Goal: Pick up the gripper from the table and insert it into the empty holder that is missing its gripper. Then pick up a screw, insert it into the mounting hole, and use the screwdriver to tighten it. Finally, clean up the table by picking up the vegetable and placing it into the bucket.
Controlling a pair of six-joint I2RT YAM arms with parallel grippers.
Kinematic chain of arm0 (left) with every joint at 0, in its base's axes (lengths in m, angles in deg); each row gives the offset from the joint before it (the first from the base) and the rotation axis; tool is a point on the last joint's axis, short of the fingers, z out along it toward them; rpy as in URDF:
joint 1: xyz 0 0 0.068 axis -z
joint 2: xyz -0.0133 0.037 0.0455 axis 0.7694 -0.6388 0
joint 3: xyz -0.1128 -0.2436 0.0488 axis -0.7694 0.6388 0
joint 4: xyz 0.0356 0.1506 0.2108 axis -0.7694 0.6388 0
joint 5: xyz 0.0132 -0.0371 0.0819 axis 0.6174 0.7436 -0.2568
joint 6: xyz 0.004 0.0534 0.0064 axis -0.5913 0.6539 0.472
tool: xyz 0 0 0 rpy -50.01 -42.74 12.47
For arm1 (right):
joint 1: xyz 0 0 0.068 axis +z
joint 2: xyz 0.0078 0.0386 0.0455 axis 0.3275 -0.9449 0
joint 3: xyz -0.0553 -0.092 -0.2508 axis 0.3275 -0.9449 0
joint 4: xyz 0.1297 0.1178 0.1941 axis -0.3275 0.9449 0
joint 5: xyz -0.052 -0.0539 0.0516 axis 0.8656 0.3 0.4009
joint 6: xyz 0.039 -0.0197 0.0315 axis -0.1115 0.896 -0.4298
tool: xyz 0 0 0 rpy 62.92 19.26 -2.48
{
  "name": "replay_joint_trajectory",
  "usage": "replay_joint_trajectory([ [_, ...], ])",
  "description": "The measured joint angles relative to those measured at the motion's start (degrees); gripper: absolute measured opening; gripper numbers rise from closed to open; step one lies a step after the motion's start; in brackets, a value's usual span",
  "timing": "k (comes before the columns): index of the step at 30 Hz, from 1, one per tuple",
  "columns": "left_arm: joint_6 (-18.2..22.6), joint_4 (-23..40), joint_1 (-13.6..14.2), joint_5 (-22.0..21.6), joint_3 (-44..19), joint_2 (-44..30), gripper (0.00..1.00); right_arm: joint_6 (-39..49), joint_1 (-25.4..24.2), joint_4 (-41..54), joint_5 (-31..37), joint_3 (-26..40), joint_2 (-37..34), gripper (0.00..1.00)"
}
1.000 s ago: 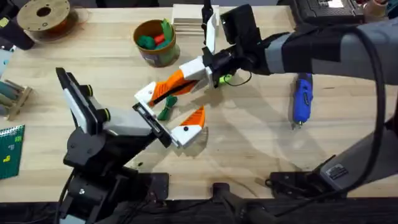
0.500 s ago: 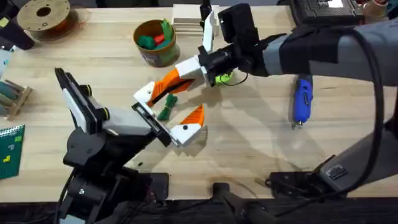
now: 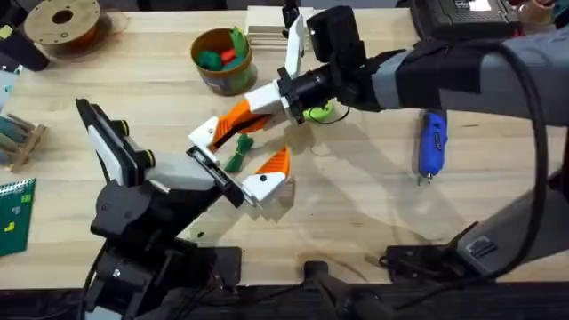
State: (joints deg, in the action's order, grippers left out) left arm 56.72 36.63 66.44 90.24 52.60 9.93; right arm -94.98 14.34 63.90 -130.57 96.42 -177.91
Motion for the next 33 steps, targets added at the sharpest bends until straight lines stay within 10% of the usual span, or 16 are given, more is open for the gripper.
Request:
replay_joint_trajectory([
  [25, 0.1, 0.0, 0.0, -0.2, 0.0, 0.0, 0.987, 0.0, 0.0, 0.3, 1.0, 0.0, 0.0, 0.159],
  [30, 0.4, -0.1, 0.0, 0.9, 0.0, 0.0, 0.987, 0.1, -0.3, 0.5, 1.9, 0.0, 0.0, 0.275],
  [33, 1.1, -0.2, 0.4, 3.0, 0.0, 0.1, 0.987, 0.1, -0.5, 0.1, 3.3, 0.0, -0.3, 0.526],
])
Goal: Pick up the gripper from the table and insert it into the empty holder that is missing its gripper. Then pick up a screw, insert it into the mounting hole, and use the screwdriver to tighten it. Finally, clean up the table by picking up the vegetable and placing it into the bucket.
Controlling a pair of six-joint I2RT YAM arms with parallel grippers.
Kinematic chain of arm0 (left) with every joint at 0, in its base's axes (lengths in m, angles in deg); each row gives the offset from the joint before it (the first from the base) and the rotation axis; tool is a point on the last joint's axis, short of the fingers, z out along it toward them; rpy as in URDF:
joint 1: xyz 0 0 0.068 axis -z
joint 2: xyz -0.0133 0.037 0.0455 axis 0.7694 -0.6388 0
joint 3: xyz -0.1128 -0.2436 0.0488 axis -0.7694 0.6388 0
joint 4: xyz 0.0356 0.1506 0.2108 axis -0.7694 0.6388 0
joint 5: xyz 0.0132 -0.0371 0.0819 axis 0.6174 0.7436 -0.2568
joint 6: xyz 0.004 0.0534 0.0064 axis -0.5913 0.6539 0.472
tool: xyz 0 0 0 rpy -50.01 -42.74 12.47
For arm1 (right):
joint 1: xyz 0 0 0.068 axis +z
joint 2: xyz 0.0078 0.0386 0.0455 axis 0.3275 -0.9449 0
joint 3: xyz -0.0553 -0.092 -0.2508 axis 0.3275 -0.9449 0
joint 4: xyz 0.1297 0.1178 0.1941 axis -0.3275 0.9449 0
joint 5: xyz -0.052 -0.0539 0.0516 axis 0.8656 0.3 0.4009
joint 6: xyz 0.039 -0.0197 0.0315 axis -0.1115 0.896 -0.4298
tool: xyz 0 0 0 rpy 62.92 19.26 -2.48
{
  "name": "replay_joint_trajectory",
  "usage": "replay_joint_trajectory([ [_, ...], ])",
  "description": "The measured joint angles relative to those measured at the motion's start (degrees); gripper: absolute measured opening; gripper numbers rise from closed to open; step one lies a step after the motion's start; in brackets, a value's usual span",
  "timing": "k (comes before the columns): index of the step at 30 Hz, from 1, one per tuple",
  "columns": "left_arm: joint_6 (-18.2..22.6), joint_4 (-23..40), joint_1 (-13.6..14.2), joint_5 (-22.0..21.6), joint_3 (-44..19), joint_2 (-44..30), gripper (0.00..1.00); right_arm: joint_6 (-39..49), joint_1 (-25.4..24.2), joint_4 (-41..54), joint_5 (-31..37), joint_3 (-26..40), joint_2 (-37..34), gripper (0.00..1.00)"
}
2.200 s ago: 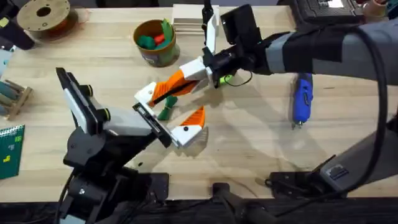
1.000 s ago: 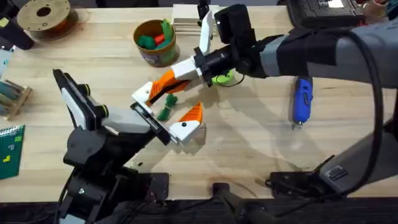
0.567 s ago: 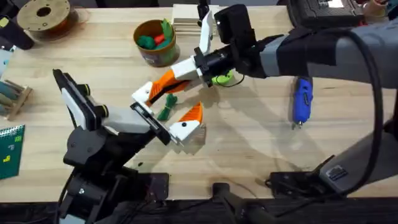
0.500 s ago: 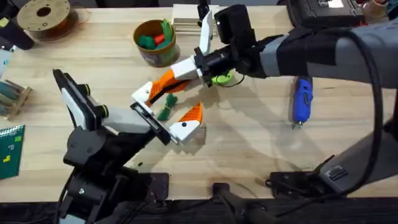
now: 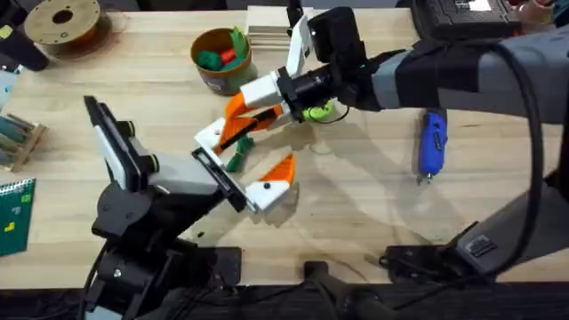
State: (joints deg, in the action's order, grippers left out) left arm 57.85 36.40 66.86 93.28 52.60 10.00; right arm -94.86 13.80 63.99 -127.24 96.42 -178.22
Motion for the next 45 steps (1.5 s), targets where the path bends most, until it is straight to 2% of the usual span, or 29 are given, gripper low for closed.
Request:
replay_joint_trajectory([
  [2, 0.4, 0.0, 0.5, 1.4, 0.0, 0.0, 0.987, 0.1, -0.1, -0.2, 0.7, 0.0, -0.5, 0.717],
  [6, 0.7, 0.0, 0.6, 2.7, 0.0, 0.0, 0.987, 0.2, -0.2, -0.2, 1.4, 0.0, -0.8, 0.813],
  [14, 1.0, 0.0, 0.6, 3.7, 0.0, 0.0, 0.987, 0.2, -0.4, -0.3, 3.1, 0.0, -0.8, 0.830],
  [18, 1.1, 0.0, 0.6, 3.8, 0.0, 0.0, 0.987, 3.9, -2.4, -1.2, 8.8, 0.0, -0.8, 0.833],
  [22, 1.1, 0.0, 0.6, 3.8, 0.0, 0.0, 0.987, 8.9, -4.7, 5.6, 16.7, 1.7, 0.3, 0.835],
  [28, 1.1, 0.0, 0.6, 3.8, 0.0, 0.0, 0.987, 22.0, -7.0, 25.0, 31.4, 11.4, 6.4, 0.836],
  [32, 1.1, 0.0, 0.6, 3.8, 0.0, 0.0, 0.987, 32.7, -5.0, 38.6, 47.3, 17.9, 10.2, 0.838],
  [35, 1.1, 0.0, 0.6, 3.8, 0.0, 0.0, 0.988, 37.8, -2.4, 43.3, 56.7, 19.2, 10.8, 0.838],
  [39, 1.1, 0.0, 0.6, 3.8, 0.0, 0.0, 0.987, 41.2, -0.2, 47.9, 62.9, 19.3, 9.2, 0.838],
  [45, 1.1, 0.0, 0.6, 3.8, 0.0, 0.0, 0.987, 42.9, 0.5, 49.6, 66.1, 19.3, 7.8, 0.808],
])
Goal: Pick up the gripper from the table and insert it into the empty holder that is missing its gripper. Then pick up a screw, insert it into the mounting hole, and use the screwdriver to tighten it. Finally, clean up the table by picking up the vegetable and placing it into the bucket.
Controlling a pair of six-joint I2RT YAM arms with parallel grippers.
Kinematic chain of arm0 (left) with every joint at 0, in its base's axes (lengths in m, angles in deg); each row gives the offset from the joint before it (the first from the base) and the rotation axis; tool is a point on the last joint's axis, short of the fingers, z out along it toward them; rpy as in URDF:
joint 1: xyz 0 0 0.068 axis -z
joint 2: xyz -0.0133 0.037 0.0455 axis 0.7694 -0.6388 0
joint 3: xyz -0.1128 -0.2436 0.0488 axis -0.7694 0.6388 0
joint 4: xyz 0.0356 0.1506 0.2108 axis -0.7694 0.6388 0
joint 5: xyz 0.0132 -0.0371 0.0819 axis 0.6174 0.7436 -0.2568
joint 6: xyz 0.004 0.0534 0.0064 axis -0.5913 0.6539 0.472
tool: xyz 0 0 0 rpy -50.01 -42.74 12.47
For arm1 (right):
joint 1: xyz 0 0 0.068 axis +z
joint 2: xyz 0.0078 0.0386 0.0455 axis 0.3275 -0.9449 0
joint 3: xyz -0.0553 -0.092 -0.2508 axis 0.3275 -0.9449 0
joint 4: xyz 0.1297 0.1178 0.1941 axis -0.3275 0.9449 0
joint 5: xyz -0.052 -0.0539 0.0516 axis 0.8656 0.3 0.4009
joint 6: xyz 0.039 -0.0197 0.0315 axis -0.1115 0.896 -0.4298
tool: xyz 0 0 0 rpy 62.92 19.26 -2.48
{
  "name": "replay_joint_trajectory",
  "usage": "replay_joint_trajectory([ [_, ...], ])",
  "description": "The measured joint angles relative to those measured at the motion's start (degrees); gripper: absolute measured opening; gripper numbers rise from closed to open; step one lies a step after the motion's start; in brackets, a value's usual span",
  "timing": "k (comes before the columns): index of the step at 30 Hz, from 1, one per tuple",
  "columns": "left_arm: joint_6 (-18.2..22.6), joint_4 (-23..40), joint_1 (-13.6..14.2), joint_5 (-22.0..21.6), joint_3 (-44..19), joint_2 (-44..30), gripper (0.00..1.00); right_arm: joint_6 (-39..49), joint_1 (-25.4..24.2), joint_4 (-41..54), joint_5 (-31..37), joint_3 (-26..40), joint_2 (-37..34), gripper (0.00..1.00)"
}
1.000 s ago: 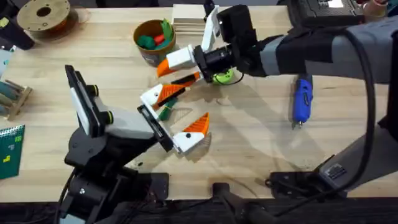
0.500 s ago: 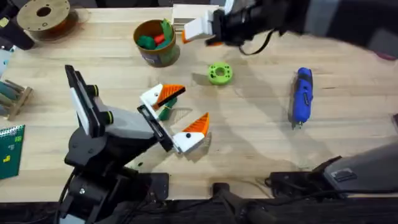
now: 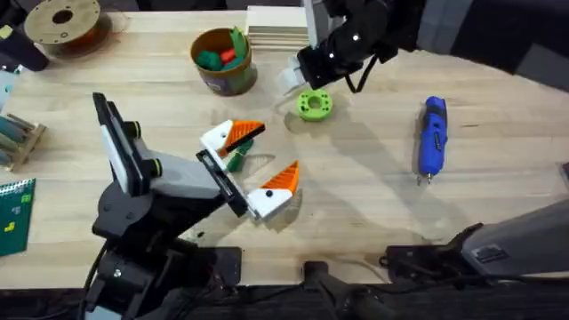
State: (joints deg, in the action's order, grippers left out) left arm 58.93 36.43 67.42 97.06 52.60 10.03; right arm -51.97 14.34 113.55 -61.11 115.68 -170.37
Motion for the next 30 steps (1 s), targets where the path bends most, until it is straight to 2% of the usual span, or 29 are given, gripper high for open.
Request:
replay_joint_trajectory([
  [7, 0.0, 0.0, 0.0, 0.0, 0.0, 0.0, 0.987, 0.4, 1.8, 0.0, 1.0, 0.0, -1.4, 0.644],
  [11, 0.0, 0.0, 0.0, 0.0, 0.0, 0.0, 0.987, 0.6, 2.8, 0.5, 1.2, 0.0, -4.3, 0.469],
  [13, 0.0, 0.0, 0.0, 0.0, 0.0, 0.0, 0.987, 0.7, 3.2, 0.6, 1.2, 0.0, -5.4, 0.426],
  [21, 0.0, 0.0, 0.0, 0.0, 0.0, 0.0, 0.987, 0.8, 3.5, 0.6, 2.6, 0.0, -8.1, 0.402],
  [30, 0.0, 0.0, 0.0, 0.0, 0.0, 0.0, 0.987, 0.9, 3.5, 1.0, 4.2, 0.0, -8.6, 0.324],
])
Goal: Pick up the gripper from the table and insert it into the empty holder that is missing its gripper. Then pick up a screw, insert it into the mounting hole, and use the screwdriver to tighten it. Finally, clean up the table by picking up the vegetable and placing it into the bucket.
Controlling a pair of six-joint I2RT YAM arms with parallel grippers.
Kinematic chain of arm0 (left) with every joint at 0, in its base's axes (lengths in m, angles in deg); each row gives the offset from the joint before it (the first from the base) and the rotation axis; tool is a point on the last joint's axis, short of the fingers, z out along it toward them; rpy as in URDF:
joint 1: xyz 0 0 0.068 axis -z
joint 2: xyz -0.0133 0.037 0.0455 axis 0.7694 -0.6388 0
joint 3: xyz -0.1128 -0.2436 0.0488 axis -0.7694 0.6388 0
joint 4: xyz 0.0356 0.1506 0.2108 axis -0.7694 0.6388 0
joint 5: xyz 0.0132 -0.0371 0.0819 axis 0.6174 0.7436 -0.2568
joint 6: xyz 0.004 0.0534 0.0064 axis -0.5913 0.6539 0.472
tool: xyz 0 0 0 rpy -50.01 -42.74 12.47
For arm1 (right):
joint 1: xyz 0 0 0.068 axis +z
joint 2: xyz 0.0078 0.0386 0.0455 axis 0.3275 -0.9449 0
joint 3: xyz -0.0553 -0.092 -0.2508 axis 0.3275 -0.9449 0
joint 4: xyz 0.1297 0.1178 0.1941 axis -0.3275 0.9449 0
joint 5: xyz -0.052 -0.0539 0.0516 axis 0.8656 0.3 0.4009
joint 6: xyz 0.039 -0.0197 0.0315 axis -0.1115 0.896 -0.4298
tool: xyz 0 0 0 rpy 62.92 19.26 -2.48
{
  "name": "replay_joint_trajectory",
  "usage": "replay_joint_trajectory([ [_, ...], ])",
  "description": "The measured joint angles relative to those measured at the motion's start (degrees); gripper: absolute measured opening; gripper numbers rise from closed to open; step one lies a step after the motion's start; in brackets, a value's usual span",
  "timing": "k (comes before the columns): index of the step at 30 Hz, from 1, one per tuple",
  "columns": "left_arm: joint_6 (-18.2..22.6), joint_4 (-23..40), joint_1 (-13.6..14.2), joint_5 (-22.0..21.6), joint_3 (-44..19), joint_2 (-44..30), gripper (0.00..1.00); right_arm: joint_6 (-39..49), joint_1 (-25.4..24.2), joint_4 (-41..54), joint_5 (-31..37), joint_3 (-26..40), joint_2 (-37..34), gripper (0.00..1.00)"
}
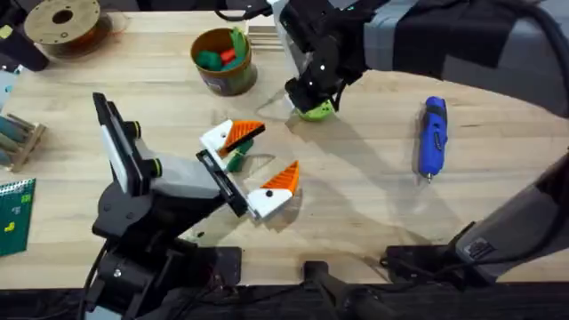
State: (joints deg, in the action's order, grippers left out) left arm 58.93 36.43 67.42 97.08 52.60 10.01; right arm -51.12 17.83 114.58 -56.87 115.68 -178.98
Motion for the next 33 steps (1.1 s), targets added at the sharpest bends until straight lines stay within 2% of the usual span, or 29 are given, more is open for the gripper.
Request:
replay_joint_trajectory([
  [3, 0.0, 0.0, 0.0, 0.0, 0.0, 0.0, 0.987, 0.0, 0.0, 0.0, 0.0, 0.0, -0.1, 0.272],
  [11, 0.0, 0.0, 0.0, 0.0, 0.0, 0.0, 0.987, 0.0, 0.0, 0.1, 0.0, 0.0, -2.9, 0.265],
  [16, 0.0, 0.0, 0.0, 0.0, 0.0, 0.0, 0.987, 0.0, 0.0, -0.1, 0.3, 0.0, -3.2, 0.183],
  [22, 0.0, 0.0, 0.0, 0.0, 0.0, 0.0, 0.987, 0.2, 0.0, -0.2, 0.7, 0.0, -3.2, 0.165],
  [24, 0.0, 0.0, 0.0, 0.0, 0.0, 0.0, 0.987, 0.2, 0.0, -0.2, 0.8, 0.0, -3.2, 0.132],
  [26, 0.0, 0.0, 0.0, 0.0, 0.0, 0.0, 0.987, 0.4, 0.0, -0.3, 1.3, 0.0, -3.2, 0.026],
  [27, 0.0, 0.0, 0.0, 0.0, 0.0, 0.0, 0.987, 0.3, -0.1, -0.5, 1.4, 0.0, -3.2, 0.015],
  [33, 0.0, 0.0, 0.0, 0.0, 0.0, 0.0, 0.988, 0.4, -0.1, -0.3, 1.4, 0.0, -3.2, 0.010],
])
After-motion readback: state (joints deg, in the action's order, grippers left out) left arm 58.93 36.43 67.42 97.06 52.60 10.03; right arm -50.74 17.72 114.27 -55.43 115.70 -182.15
